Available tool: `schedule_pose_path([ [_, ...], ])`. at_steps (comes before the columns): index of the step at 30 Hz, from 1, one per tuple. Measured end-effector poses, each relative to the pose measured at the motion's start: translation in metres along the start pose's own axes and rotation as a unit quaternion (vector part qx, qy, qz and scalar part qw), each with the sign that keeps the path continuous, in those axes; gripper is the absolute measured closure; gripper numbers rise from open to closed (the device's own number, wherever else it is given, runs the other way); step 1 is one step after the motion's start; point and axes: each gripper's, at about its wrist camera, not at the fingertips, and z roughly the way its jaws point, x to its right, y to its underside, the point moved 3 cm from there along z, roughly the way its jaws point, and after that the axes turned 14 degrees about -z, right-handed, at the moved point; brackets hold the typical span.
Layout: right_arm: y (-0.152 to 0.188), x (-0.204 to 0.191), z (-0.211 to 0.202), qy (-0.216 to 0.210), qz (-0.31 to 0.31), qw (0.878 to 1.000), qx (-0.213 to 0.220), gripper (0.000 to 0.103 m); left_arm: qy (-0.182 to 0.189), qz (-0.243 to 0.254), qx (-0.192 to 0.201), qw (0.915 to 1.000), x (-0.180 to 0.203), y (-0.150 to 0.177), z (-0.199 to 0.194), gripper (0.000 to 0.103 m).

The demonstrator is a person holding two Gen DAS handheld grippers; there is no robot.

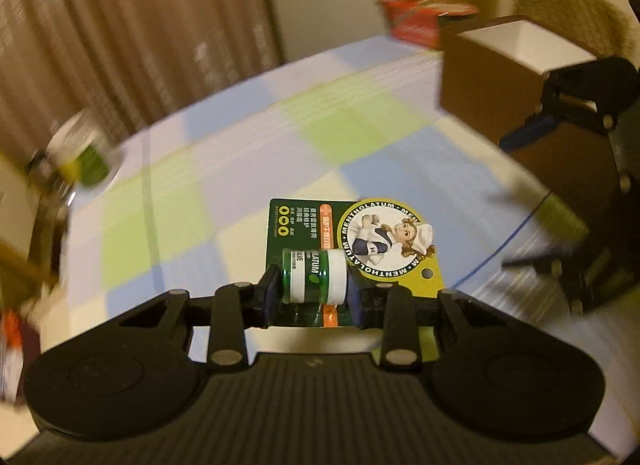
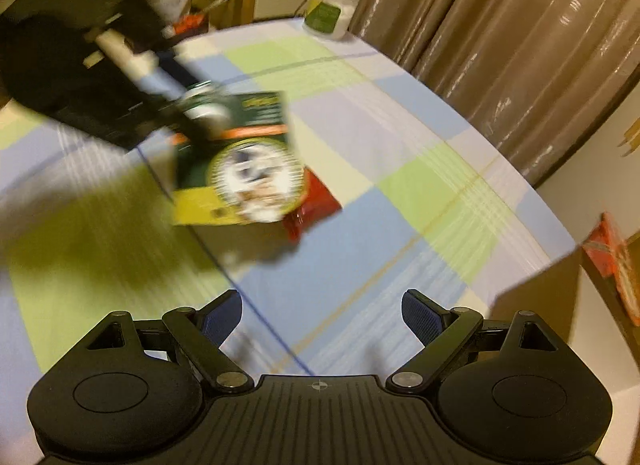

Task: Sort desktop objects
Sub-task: 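Grasp the red snack packet with the right tool while the left tool holds the card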

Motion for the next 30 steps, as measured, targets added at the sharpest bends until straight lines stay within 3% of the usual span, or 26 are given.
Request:
schedule_pose_path([
  [4, -0.016, 0.006, 0.021, -0.020, 0.013, 1.000, 0.007, 0.013, -0.023, -0.027, -0.023, 0.9991, -0.022, 0.023, -0.005, 0.073],
  [7, -0.023, 0.023, 0.036, -0.040, 0.083, 0.996, 0.011, 0.014, -0.031, -0.042, -0.031, 0.9982, -0.029, 0.034, -0.005, 0.073],
  [12, -0.030, 0.050, 0.058, -0.058, 0.224, 0.973, 0.010, 0.014, -0.034, -0.068, -0.038, 0.9964, -0.039, 0.048, -0.007, 0.073],
  [17, -0.035, 0.058, 0.079, -0.069, 0.281, 0.957, -0.001, 0.016, -0.030, -0.082, -0.042, 0.9953, -0.042, 0.058, -0.006, 0.073],
  [18, -0.035, 0.058, 0.083, -0.070, 0.285, 0.956, -0.003, 0.028, -0.028, -0.083, -0.042, 0.9953, -0.043, 0.059, -0.005, 0.073],
  [19, -0.034, 0.059, 0.085, -0.074, 0.293, 0.953, -0.006, 0.034, -0.027, -0.084, -0.043, 0.9952, -0.043, 0.060, -0.004, 0.073],
  [23, -0.035, 0.058, 0.086, -0.060, 0.295, 0.954, -0.007, 0.034, -0.022, -0.087, -0.045, 0.9949, -0.043, 0.062, -0.002, 0.073],
  [25, -0.035, 0.056, 0.085, -0.052, 0.287, 0.957, -0.009, 0.049, -0.020, -0.088, -0.046, 0.9949, -0.043, 0.062, -0.001, 0.073],
  [30, -0.036, 0.052, 0.085, -0.049, 0.263, 0.963, -0.020, 0.067, -0.016, -0.089, -0.046, 0.9948, -0.044, 0.063, -0.001, 0.073],
])
